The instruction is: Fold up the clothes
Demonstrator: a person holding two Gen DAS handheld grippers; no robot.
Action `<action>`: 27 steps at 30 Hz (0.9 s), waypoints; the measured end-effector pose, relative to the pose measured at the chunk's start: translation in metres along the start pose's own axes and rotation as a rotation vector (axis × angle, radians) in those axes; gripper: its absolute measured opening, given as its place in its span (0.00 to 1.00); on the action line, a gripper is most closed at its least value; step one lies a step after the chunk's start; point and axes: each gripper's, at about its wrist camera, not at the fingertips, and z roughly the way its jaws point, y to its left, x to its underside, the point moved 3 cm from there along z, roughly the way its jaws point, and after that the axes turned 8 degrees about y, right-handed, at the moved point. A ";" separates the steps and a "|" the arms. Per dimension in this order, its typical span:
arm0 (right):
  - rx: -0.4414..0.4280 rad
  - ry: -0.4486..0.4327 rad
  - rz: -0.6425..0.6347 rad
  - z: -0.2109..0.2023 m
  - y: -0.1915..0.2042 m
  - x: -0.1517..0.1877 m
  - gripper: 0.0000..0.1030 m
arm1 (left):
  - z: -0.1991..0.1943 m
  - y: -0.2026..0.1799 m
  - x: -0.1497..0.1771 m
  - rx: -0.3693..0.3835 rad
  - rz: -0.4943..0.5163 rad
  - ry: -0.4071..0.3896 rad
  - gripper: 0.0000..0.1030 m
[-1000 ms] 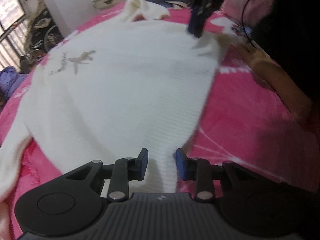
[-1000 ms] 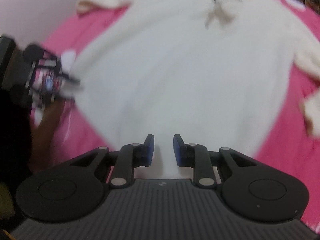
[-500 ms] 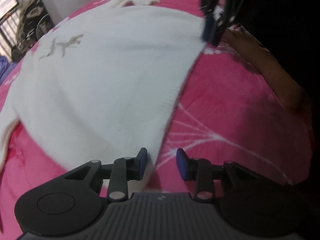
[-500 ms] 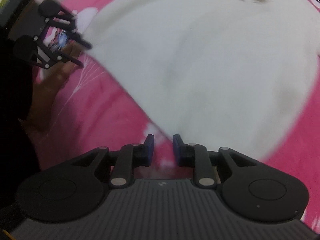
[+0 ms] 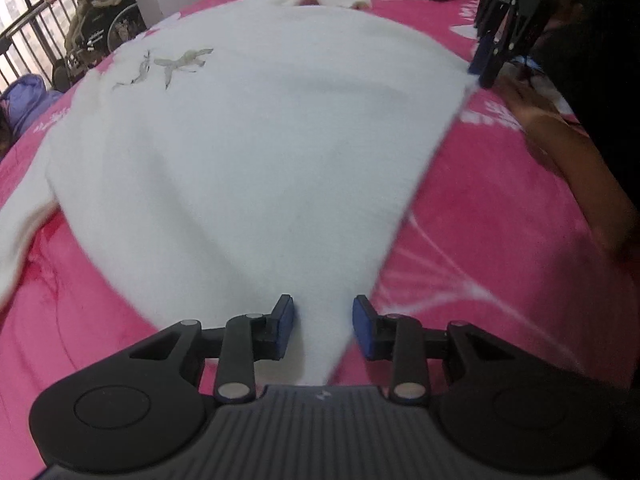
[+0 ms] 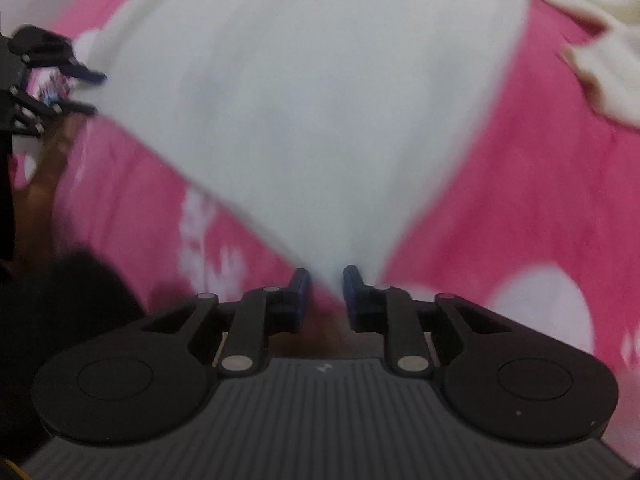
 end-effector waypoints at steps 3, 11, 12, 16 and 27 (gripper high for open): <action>0.034 0.004 0.052 -0.021 -0.012 0.001 0.15 | -0.010 0.005 0.002 -0.010 0.000 0.004 0.34; 0.084 -0.053 -0.023 -0.079 -0.018 -0.073 0.15 | -0.037 0.036 -0.031 -0.050 0.042 -0.013 0.34; 0.100 -0.047 -0.050 -0.082 -0.015 -0.088 0.16 | -0.038 0.043 -0.039 -0.057 0.045 -0.009 0.35; 0.174 0.007 -0.163 -0.082 0.000 -0.151 0.17 | -0.039 0.078 -0.071 -0.086 0.046 0.040 0.37; 0.036 -0.138 -0.196 -0.032 0.028 -0.305 0.17 | -0.009 0.209 -0.082 -0.138 -0.415 0.027 0.39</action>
